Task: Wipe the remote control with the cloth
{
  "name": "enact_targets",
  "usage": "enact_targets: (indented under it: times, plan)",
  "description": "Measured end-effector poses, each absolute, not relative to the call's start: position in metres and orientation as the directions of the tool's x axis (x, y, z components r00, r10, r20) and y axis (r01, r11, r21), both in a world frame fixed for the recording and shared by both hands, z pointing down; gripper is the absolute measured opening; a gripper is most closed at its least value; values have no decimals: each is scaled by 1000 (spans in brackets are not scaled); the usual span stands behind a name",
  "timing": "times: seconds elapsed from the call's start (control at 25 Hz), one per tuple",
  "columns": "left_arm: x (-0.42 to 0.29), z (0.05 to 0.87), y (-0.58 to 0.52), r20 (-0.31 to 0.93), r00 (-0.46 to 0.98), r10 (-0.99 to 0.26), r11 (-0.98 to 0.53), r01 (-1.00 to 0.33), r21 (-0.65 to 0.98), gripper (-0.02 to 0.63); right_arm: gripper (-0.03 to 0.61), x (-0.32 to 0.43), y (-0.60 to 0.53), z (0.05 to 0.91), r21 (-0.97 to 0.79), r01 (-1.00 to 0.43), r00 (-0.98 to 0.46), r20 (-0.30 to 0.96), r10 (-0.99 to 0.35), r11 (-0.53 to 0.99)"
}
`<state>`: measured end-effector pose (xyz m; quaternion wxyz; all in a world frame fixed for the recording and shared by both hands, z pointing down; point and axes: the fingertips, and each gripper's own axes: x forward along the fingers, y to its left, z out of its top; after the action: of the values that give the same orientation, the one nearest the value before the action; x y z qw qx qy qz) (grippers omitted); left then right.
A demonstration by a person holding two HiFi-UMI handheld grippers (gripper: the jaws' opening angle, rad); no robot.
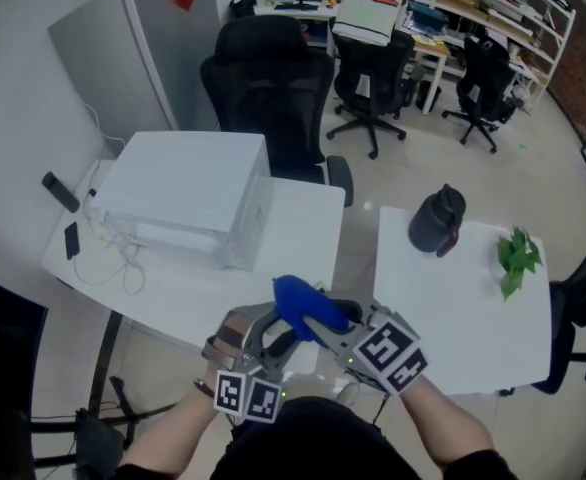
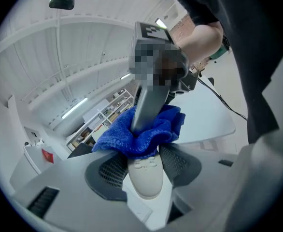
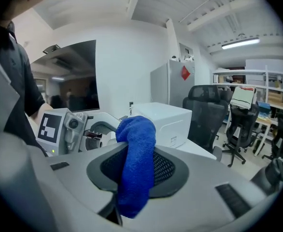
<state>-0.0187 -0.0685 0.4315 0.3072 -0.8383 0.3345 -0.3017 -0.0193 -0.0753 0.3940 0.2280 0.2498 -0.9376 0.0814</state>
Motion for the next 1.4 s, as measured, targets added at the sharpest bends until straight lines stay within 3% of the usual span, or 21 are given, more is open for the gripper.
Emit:
enact_targets:
  times: [0.24, 0.36, 0.44, 0.52, 0.6, 0.72, 0.8, 0.92, 1.08, 1.4]
  plan:
    - [-22, 430, -67, 294, 600, -744, -591, -387, -708, 206, 106, 21, -100, 396, -34, -593, -724, 459, -515, 805]
    - [-23, 427, -70, 285, 617, -734, -633, -468, -616, 207, 106, 29, -105, 383, -40, -605, -738, 402, -541, 795]
    - [-26, 418, -78, 239, 667, -705, -702, -612, -365, 207, 106, 32, -104, 360, -78, -600, -779, 282, -560, 796]
    - [-33, 404, -89, 133, 739, -660, -733, -673, 102, 207, 106, 41, -103, 334, -184, -585, -810, 91, -579, 790]
    - [-47, 392, -103, -47, 767, -640, -658, -516, 548, 207, 106, 53, -102, 322, -333, -544, -801, -66, -595, 770]
    - [-65, 379, -119, -272, 689, -672, -529, -191, 827, 207, 106, 50, -94, 337, -485, -448, -812, -132, -569, 751]
    - [-69, 375, -123, -353, 644, -679, -495, -46, 868, 207, 106, 30, -80, 356, -517, -395, -851, -105, -514, 760]
    - [-66, 375, -123, -401, 633, -662, -475, 60, 878, 207, 106, -2, -60, 383, -526, -345, -903, -39, -427, 777]
    - [-47, 378, -111, -392, 709, -586, -475, 92, 875, 207, 106, -19, -55, 398, -506, -341, -920, 6, -392, 792]
    - [-22, 385, -74, -349, 847, -402, -495, 119, 860, 207, 106, 21, -98, 375, -478, -417, -869, -38, -493, 773]
